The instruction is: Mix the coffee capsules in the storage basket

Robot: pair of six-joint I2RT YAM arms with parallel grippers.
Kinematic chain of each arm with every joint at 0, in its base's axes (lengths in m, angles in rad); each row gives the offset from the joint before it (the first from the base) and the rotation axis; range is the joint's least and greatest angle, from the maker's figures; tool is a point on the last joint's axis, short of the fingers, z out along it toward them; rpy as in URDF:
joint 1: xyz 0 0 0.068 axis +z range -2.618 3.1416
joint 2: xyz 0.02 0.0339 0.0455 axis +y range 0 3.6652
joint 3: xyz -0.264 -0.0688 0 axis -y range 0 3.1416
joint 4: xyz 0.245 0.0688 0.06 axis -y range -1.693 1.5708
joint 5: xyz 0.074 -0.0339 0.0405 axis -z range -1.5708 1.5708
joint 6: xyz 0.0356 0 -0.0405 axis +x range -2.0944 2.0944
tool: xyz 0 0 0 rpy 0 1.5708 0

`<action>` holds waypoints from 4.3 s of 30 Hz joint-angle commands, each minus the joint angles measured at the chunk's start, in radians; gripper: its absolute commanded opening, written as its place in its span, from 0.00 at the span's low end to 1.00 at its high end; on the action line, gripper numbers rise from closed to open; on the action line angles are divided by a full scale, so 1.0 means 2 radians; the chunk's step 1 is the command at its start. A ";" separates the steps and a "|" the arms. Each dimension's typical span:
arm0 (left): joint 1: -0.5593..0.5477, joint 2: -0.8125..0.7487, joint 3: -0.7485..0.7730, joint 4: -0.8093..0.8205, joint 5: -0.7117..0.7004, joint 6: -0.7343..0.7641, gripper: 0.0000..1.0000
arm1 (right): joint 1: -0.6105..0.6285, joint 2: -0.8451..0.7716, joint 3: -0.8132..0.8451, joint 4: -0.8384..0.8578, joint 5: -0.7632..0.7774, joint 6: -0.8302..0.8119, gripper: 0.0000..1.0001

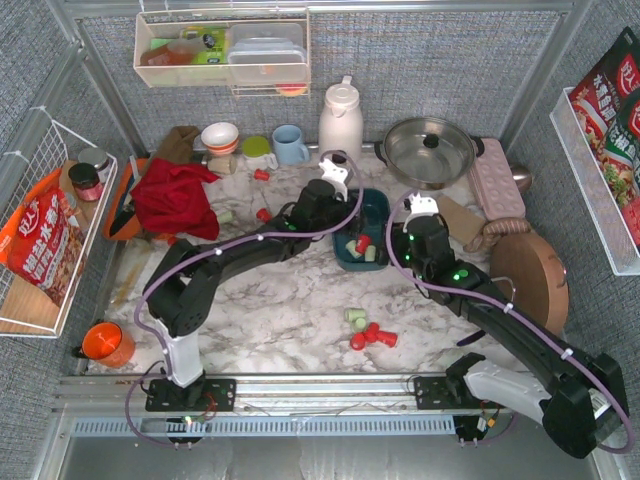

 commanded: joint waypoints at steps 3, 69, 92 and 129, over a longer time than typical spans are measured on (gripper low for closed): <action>0.000 -0.051 -0.037 0.002 -0.086 -0.006 0.84 | -0.002 -0.007 -0.003 0.014 0.005 0.008 0.73; 0.192 -0.292 -0.394 -0.185 -0.315 -0.249 0.60 | -0.006 -0.002 -0.005 0.023 -0.026 0.022 0.74; 0.192 -0.250 -0.382 -0.146 -0.280 -0.234 0.64 | -0.007 -0.003 -0.006 0.022 -0.027 0.022 0.75; 0.060 -0.122 -0.157 0.150 -0.015 0.002 0.53 | -0.009 -0.026 -0.018 0.026 -0.003 0.023 0.75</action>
